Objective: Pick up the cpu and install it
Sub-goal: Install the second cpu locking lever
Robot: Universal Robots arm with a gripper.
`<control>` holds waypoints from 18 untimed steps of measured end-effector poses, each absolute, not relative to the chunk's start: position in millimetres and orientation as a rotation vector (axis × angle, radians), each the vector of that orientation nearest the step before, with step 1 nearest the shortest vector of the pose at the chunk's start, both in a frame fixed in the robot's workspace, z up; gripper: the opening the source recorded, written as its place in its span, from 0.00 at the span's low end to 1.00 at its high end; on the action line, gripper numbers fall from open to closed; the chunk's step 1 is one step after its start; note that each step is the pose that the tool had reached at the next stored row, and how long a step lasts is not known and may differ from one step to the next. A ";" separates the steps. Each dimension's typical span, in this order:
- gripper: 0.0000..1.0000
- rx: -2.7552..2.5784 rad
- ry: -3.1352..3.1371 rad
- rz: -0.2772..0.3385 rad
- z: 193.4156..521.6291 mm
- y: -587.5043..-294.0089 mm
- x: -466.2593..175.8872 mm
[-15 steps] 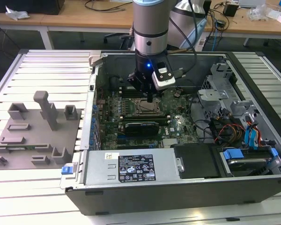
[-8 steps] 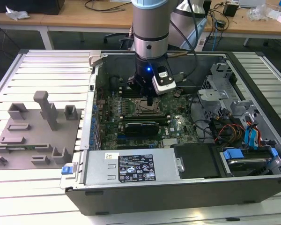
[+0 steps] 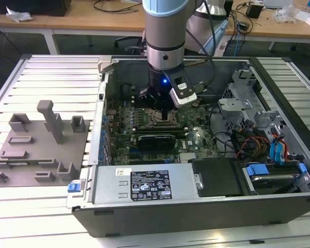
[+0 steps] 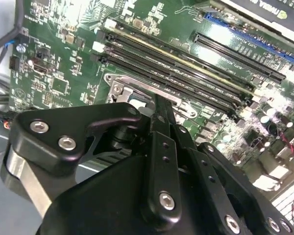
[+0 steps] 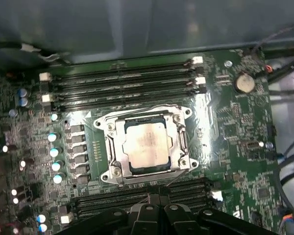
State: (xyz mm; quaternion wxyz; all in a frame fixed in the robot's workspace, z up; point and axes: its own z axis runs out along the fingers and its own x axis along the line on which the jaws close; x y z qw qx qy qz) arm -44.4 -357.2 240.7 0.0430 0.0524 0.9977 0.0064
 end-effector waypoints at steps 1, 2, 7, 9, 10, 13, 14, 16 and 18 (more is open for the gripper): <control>0.11 0.146 3.052 0.020 240.0 -357.3 -45.7; 0.11 0.141 3.052 0.021 239.6 -357.4 -46.9; 0.11 0.131 3.058 0.020 238.2 -358.4 -51.6; 0.11 0.132 3.074 0.021 237.4 -358.5 -51.7; 0.11 0.132 3.074 0.022 237.4 -358.4 -51.6; 0.11 0.132 3.074 0.022 237.2 -359.5 -51.8; 0.11 0.132 3.074 0.022 237.2 -360.3 -52.1; 0.11 0.132 3.074 0.022 236.4 -361.6 -56.6; 0.11 0.132 3.074 0.022 233.5 -362.0 -63.7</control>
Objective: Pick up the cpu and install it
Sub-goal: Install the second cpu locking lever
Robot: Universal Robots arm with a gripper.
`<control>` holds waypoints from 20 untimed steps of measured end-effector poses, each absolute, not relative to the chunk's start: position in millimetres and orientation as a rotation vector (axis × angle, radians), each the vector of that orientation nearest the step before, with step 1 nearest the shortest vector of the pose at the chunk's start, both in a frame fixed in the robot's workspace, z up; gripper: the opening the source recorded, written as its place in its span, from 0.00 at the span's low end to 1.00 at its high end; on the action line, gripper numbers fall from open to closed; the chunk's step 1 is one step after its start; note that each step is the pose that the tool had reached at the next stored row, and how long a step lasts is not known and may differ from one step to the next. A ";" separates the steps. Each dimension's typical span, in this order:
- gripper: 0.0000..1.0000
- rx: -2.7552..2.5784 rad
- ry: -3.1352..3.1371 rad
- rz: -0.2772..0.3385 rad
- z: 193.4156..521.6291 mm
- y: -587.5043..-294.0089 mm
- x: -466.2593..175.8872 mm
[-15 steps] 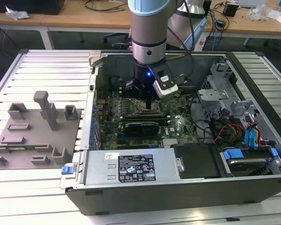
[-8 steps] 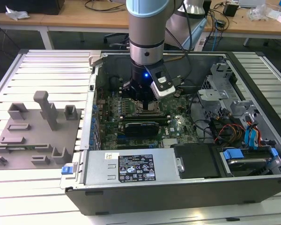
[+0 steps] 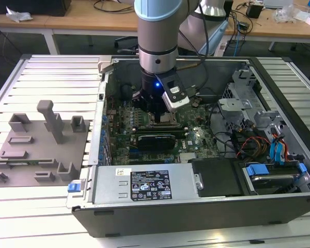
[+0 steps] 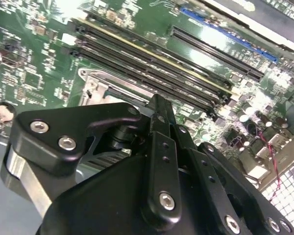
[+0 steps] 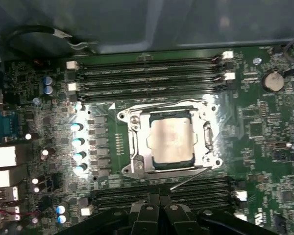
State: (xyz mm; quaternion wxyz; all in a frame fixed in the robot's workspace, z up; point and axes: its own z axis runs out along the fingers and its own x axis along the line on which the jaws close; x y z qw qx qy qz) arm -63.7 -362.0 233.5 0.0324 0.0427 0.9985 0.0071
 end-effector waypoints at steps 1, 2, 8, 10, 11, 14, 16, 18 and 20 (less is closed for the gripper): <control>0.11 0.132 3.074 0.022 231.2 -362.3 -64.5; 0.11 0.131 3.074 0.022 229.8 -362.8 -64.4; 0.11 0.132 3.077 0.027 226.2 -365.9 -64.4; 0.11 0.132 3.097 0.031 223.4 -368.0 -64.0; 0.11 0.129 3.104 0.034 223.1 -368.1 -63.9; 0.11 0.115 3.115 0.048 222.6 -368.1 -63.7; 0.11 0.114 3.115 0.048 222.5 -368.1 -63.7; 0.11 0.114 3.115 0.049 222.4 -368.1 -63.7; 0.11 0.083 3.117 0.049 222.2 -368.1 -63.7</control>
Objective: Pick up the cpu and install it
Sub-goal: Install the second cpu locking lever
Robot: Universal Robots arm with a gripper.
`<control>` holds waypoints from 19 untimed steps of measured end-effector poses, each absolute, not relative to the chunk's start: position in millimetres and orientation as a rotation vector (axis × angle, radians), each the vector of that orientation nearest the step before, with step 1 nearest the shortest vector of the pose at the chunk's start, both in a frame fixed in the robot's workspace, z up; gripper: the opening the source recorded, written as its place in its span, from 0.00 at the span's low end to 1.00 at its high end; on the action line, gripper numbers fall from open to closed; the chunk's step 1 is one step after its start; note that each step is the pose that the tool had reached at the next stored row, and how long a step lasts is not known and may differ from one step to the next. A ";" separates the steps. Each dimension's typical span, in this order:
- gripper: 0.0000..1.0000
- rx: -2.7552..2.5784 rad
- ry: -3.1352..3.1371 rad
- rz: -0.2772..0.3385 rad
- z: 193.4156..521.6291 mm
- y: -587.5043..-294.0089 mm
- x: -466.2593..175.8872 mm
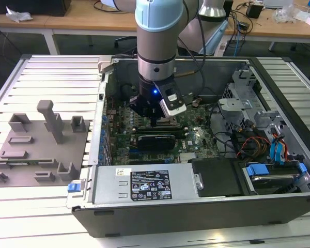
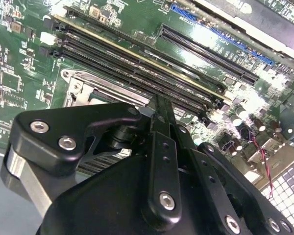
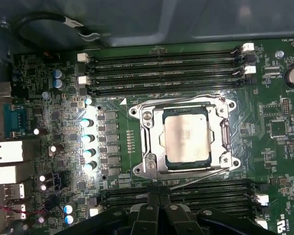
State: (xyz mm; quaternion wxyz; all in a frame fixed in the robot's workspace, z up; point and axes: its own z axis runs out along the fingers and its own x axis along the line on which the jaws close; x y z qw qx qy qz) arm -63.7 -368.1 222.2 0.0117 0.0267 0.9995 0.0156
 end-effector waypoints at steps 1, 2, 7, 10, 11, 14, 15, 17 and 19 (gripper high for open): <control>0.11 0.056 3.117 0.049 222.0 -368.1 -63.7; 0.11 0.007 3.118 0.050 221.7 -368.1 -63.7; 0.11 -0.134 3.117 0.052 220.9 -368.1 -63.7; 0.11 -0.196 3.112 0.053 220.3 -368.3 -63.7; 0.11 -0.205 3.111 0.053 220.3 -368.6 -63.7; 0.11 -0.235 3.106 0.060 220.2 -369.8 -63.8; 0.11 -0.241 3.105 0.061 220.1 -369.8 -63.8; 0.11 -0.243 3.105 0.061 220.1 -369.8 -63.8; 0.11 -0.243 3.105 0.061 220.1 -369.9 -63.8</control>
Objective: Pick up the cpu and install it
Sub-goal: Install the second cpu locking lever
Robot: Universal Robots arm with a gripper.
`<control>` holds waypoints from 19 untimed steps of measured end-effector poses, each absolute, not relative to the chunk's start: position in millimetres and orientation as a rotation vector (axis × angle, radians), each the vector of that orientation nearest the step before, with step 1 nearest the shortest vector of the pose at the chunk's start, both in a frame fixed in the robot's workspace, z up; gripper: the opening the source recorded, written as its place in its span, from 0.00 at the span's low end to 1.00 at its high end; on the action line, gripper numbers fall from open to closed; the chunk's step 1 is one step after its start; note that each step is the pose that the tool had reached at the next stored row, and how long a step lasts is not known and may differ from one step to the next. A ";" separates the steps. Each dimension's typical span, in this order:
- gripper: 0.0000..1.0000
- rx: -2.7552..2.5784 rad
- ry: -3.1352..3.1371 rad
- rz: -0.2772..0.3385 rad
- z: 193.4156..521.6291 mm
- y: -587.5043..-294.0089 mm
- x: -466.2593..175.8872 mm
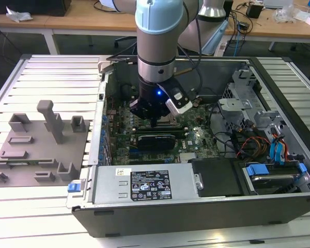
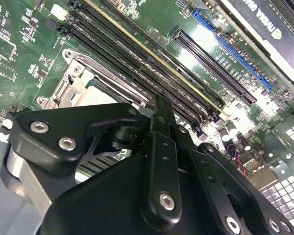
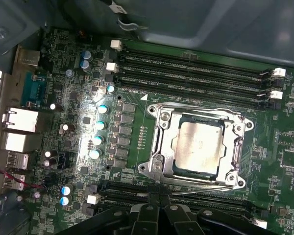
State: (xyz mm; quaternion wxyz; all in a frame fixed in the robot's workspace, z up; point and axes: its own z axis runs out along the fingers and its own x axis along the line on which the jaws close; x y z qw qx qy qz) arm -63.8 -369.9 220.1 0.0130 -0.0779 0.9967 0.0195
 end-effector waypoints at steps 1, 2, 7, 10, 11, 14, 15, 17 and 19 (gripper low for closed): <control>0.11 -0.243 3.105 0.061 220.2 -369.9 -63.8; 0.11 -0.243 3.105 0.065 220.2 -370.2 -63.8; 0.11 -0.241 3.097 0.135 219.4 -373.9 -64.8; 0.11 -0.240 3.092 0.180 218.7 -377.3 -65.3; 0.11 -0.240 3.090 0.191 218.5 -378.7 -65.4; 0.11 -0.240 3.088 0.210 218.5 -383.5 -65.4; 0.11 -0.240 3.088 0.215 218.5 -385.6 -65.4; 0.11 -0.239 3.086 0.230 218.4 -388.4 -65.5; 0.11 -0.239 3.082 0.263 218.0 -391.4 -65.6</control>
